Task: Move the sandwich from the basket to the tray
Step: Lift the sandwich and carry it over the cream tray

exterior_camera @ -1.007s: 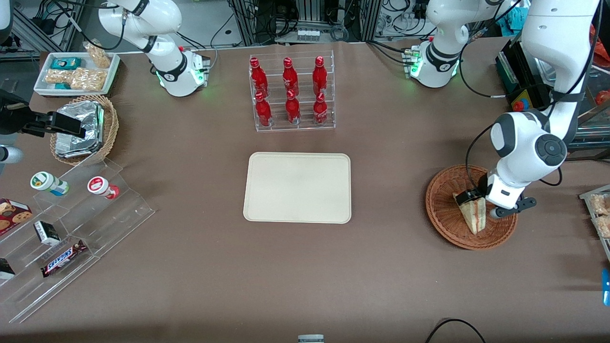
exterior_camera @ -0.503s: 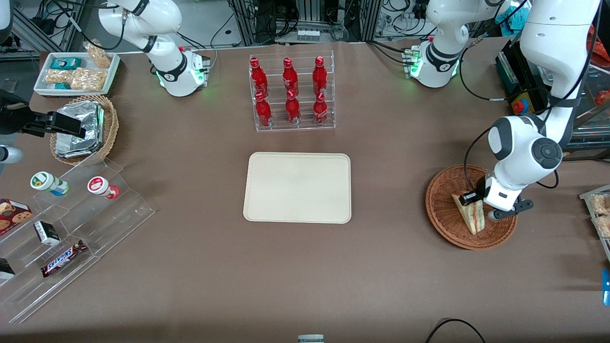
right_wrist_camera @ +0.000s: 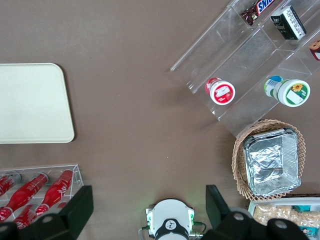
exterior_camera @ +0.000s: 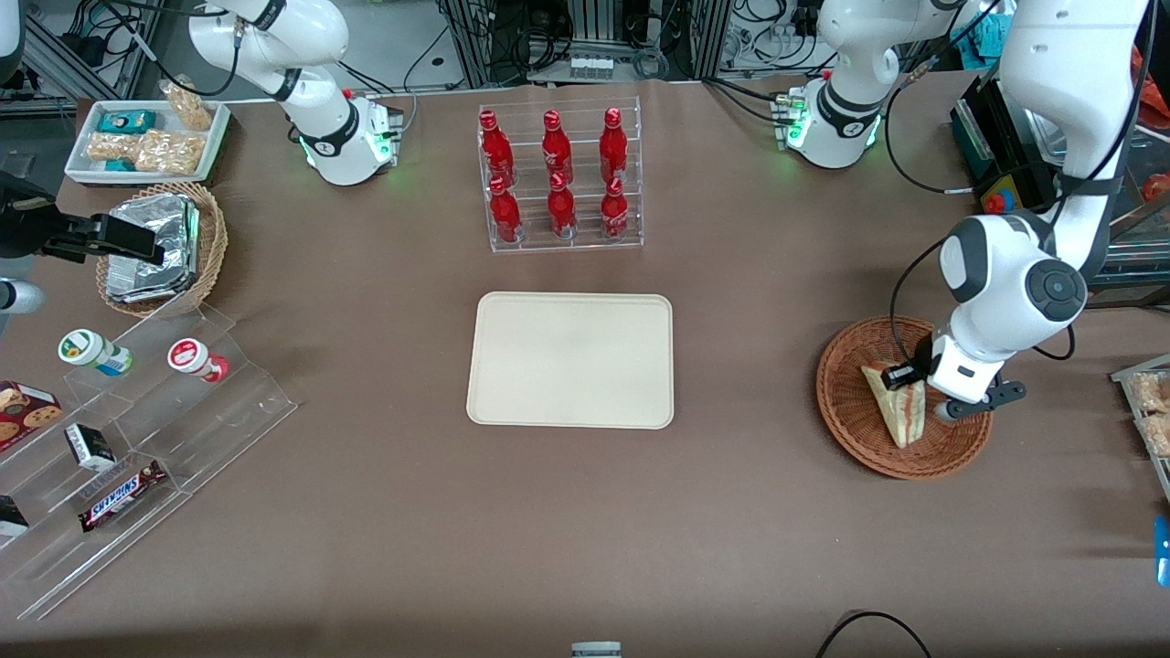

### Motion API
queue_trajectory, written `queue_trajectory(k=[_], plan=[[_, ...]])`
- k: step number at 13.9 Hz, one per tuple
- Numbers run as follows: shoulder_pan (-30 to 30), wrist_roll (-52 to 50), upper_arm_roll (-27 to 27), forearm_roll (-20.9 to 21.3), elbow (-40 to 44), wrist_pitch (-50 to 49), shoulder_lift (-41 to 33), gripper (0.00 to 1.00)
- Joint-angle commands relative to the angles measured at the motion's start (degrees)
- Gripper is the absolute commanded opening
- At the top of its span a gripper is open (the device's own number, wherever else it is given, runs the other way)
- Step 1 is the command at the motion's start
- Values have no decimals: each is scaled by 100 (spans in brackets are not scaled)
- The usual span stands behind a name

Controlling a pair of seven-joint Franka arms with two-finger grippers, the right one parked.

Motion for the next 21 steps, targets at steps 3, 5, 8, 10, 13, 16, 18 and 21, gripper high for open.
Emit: queue_trajectory(k=[3,5,8,10,13,16,18,21], plan=[[-1251,-774,-6,-25,242,-1162,-658,15],[-1962,-1504,-6,-77,646,-1618,-562,11],[-2808,-2411,-6,-86,1034,-1656,-141,6],[-3090,-2518,-6,-95,1358,-1629,219,6],[-3678,-2562,-6,-139,1728,-1411,781,7],[-4145,-3097,-6,-210,1799,-769,1108,8],[-4304,-3195,-6,-218,1843,-733,1126,9],[-4654,-3597,-6,-227,2368,-733,1449,10]])
